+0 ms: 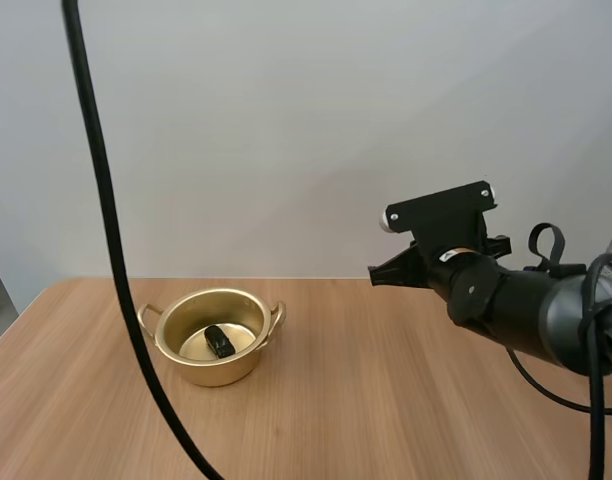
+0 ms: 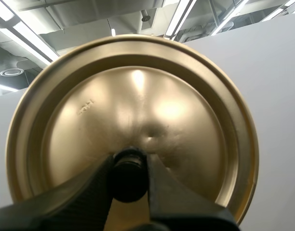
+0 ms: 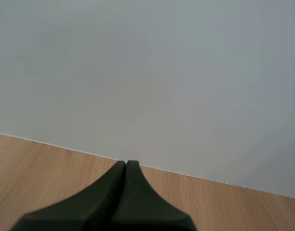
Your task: Open the pot, put the car inside, and close it
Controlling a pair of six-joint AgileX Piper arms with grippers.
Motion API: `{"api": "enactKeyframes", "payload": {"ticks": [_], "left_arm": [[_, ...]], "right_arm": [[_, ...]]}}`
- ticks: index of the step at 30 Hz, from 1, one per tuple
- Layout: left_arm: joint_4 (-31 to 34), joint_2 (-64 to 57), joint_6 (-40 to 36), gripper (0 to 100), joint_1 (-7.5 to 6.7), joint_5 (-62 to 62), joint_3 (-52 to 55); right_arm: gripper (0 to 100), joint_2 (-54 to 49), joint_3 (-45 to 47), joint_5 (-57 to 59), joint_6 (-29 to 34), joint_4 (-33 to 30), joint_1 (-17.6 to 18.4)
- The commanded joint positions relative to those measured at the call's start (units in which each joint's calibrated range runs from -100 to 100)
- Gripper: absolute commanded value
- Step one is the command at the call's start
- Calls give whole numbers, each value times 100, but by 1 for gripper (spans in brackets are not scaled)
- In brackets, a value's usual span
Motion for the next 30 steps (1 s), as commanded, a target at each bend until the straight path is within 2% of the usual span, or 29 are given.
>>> {"api": "enactKeyframes", "payload": {"ticks": [1, 7, 26, 30], "left_arm": [[-2, -3, -5, 0, 3, 63, -5], [-2, -3, -5, 0, 3, 63, -5], [-111, 9, -52, 0, 3, 181, -5], [81, 9, -346, 0, 3, 773, 228]], "right_arm": [[0, -5, 730, -1718, 14, -56, 3], [0, -5, 1432, -2793, 177, -279, 3], [0, -24, 1447, -2716, 177, -176, 3], [0, -626, 1447, -2580, 177, -176, 3]]}}
